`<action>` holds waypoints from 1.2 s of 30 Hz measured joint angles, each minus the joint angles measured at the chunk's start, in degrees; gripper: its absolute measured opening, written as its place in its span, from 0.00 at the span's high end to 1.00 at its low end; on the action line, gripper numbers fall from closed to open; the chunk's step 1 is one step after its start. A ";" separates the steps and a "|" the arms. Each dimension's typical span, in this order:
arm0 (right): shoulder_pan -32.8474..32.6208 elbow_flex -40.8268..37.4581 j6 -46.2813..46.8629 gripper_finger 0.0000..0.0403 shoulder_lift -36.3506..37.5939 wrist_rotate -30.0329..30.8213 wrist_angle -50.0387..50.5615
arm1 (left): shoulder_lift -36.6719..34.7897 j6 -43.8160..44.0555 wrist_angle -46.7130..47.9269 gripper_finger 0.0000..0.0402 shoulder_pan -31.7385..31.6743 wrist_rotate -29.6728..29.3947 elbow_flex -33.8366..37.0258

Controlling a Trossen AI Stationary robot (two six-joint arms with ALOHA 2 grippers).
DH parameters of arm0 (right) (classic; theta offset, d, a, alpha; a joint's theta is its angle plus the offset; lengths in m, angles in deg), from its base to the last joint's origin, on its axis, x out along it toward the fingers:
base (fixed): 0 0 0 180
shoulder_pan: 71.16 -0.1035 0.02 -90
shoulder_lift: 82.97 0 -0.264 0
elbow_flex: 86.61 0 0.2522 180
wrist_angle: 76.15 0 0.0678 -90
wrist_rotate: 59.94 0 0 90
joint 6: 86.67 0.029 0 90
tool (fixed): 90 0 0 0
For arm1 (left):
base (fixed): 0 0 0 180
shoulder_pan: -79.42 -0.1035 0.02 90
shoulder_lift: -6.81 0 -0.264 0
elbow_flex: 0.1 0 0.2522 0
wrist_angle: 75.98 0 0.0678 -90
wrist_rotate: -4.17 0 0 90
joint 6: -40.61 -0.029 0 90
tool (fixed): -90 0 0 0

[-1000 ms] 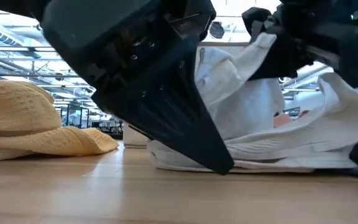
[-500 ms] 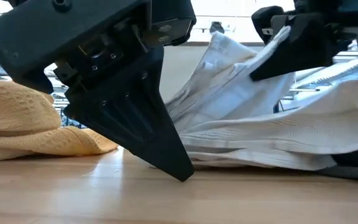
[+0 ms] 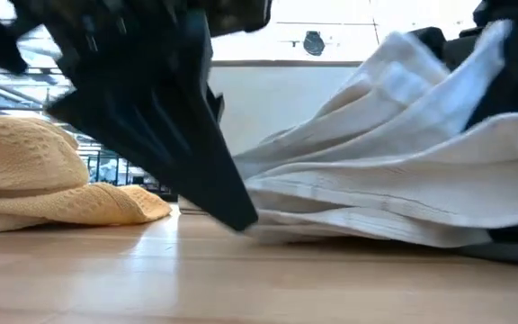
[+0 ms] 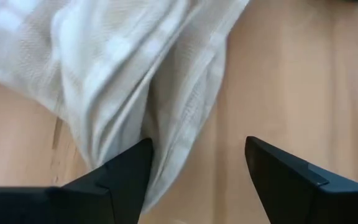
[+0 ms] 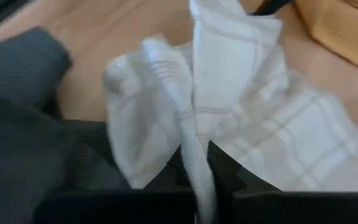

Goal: Fold towel
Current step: Fold the white towel with brown checkered lines

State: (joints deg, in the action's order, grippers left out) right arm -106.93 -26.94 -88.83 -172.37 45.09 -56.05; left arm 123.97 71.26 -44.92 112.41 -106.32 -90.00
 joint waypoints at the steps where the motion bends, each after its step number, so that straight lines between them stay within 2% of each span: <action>1: -0.06 0.00 -0.04 1.00 0.00 -0.66 -0.11 | -0.53 -0.10 0.02 0.34 0.15 0.08 0.00; 10: -0.56 0.00 -1.33 0.99 -2.83 -4.42 -1.26 | -3.80 -1.76 -1.06 0.34 1.32 1.29 -0.08; 16: -0.54 0.00 -1.48 0.95 -7.36 -5.19 -3.45 | -4.43 -7.19 -5.12 0.34 -0.25 -0.89 -0.13; 21: -0.50 0.04 -1.53 0.86 -8.96 -6.47 -7.01 | -3.89 -10.48 -7.02 0.34 -4.32 -0.83 -0.15; 29: -0.69 0.00 1.19 0.64 -7.45 -6.43 -4.30 | -2.80 -13.92 -9.11 0.34 -8.39 3.52 -0.20; 36: -0.71 -0.07 3.69 0.58 -0.20 -6.31 0.02 | 2.23 -14.65 -8.71 0.34 -10.90 3.56 -0.22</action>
State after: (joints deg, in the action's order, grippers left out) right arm -107.65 -27.01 -85.14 -172.58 38.79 -56.03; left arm 126.21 56.61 -53.64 101.50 -102.76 -90.22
